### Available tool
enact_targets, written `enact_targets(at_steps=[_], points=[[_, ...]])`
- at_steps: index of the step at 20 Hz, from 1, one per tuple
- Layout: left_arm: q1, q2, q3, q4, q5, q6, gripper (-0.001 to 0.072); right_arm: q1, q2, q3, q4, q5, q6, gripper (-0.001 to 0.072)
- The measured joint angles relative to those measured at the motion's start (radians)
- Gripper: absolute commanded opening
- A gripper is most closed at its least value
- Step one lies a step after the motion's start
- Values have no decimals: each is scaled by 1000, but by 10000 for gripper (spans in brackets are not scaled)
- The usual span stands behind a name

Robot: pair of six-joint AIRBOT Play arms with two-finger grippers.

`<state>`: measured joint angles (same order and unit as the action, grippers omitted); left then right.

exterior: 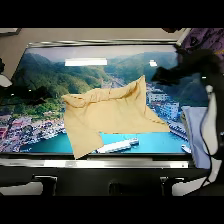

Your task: Fold the clothes and pants, and hang the long-sleeved shirts on hangers.

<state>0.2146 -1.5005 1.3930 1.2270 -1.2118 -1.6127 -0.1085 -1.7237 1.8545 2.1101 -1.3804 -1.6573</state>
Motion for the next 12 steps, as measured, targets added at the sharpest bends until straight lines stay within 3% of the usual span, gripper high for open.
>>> enact_targets(at_steps=[2,7,12], points=[[51,75,-74,17,-29,20,512,-109,82,-113,10,-43,-44,554],[116,229,-306,32,-49,43,512,-319,235,-519,22,-38,-147,556],[129,267,-380,37,-43,48,512,-374,269,-749,-53,3,-211,557]])
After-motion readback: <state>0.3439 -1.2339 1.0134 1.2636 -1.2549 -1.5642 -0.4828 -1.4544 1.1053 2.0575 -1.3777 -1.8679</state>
